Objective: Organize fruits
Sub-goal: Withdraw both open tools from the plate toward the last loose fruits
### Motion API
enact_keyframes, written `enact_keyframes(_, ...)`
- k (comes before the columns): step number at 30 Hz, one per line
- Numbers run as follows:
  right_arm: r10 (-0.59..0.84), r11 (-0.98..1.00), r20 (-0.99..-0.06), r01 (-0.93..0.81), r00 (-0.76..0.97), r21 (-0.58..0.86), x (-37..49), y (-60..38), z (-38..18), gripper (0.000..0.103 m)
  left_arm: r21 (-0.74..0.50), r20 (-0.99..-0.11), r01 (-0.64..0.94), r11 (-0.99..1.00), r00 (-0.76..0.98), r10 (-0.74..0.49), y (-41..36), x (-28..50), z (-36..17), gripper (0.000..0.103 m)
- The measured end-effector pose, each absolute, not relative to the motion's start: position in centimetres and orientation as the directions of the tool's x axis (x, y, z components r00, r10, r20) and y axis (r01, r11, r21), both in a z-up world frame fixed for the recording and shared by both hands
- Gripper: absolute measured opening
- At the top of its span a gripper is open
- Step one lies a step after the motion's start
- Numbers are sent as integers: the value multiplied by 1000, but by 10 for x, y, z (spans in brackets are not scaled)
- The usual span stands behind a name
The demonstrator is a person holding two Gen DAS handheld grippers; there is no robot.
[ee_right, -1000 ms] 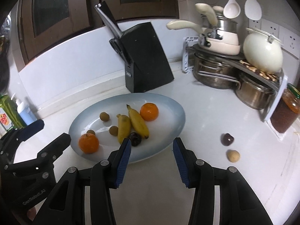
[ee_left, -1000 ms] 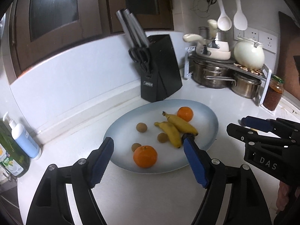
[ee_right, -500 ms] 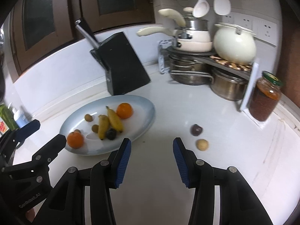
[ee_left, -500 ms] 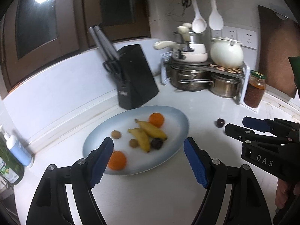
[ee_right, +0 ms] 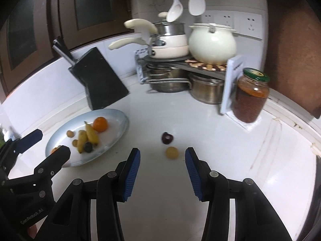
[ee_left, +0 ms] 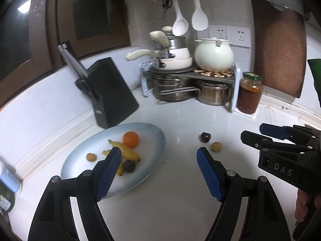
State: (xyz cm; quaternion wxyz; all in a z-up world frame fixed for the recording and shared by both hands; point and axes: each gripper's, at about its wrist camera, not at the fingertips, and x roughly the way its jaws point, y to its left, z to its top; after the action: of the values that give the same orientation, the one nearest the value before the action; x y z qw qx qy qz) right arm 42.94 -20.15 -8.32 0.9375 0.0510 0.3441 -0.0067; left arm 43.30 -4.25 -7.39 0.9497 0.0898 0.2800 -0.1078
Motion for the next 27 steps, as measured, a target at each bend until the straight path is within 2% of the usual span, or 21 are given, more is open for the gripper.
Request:
enact_keyframes(8, -7, 991, -656, 94, 755, 98, 430, -222, -94, 48, 138, -550, 309, 941, 814, -187, -64, 449, -77, 75)
enact_keyframes(19, 10, 987, -687, 102, 727, 123, 450, -223, -120, 48, 90, -612, 383, 919, 749, -252, -69, 485, -97, 60)
enact_keyframes(27, 26, 981, -729, 123, 684, 151, 469, -224, -125, 48, 113, -671, 489, 865, 680, -296, -80, 515, -98, 59)
